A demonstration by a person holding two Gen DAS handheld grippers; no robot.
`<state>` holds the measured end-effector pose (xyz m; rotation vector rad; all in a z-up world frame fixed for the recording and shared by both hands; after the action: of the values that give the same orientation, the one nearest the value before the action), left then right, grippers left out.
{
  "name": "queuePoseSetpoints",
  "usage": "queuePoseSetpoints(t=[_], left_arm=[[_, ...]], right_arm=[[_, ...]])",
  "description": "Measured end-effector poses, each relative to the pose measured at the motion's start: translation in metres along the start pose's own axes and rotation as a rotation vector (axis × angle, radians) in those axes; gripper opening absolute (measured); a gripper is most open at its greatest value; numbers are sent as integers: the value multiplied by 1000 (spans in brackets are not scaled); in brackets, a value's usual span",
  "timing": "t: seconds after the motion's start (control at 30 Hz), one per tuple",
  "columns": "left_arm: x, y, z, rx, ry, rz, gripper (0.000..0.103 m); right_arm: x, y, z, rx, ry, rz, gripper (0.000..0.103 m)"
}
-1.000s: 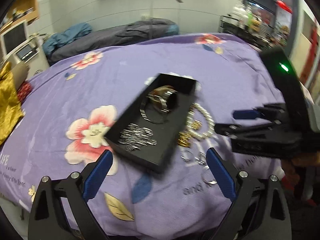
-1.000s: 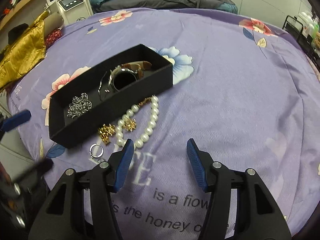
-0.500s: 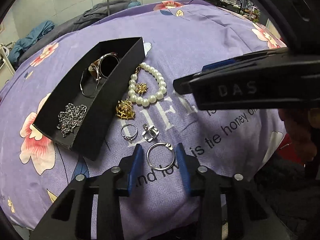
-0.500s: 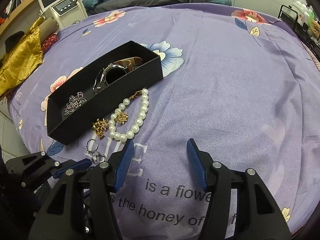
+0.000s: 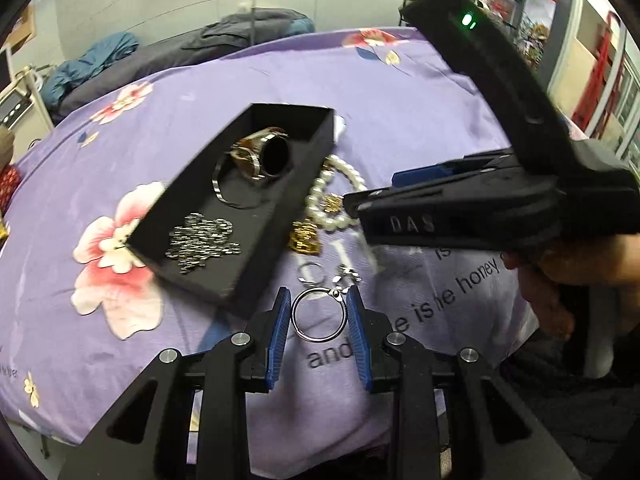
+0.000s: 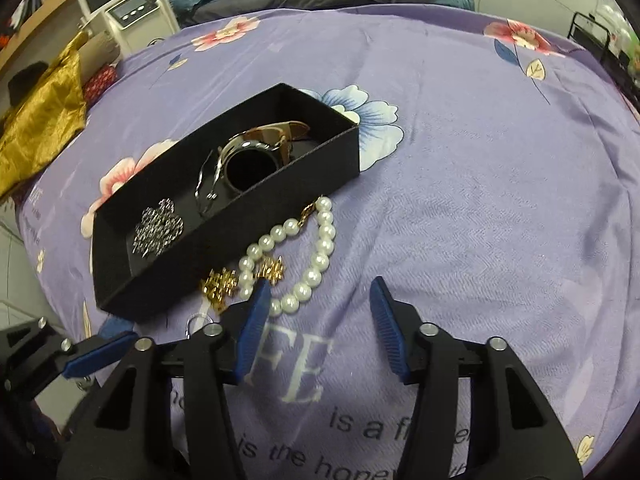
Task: Organize jewelry
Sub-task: 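Close the left tool on the silver hoop while the right tool grasps the pearl bracelet, then lower the hoop and pearl bracelet into the black box and open both tools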
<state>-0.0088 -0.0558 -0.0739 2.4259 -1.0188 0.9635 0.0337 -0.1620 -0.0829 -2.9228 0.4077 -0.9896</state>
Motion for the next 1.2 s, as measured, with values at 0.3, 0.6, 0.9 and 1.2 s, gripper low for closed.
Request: queuePoseSetpoints(t=[0.3, 0.6, 0.9, 1.2], left_arm=[[4, -3, -5, 2, 13, -21, 28], [13, -19, -12, 27, 37, -54, 28], [53, -35, -34, 29, 74, -92, 28], [89, -72, -19, 85, 82, -119, 28]], right_arm=[[11, 4, 16, -76, -10, 7, 24], [8, 10, 5, -51, 8, 60, 10], [32, -11, -61, 42, 99, -6, 10], [82, -47, -83, 146, 183, -80, 10]])
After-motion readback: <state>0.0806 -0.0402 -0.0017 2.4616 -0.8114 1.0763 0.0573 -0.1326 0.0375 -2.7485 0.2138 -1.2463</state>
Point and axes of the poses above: each gripper's, at about its wrist camera, not at the fingertips, and z roughly the way its jaws point, y to its right, x to its top, the point moved 8 cm from there along z, roughly the way its jaws point, and after that the axes turned 9 degrees about y, right-handed, at the moved point
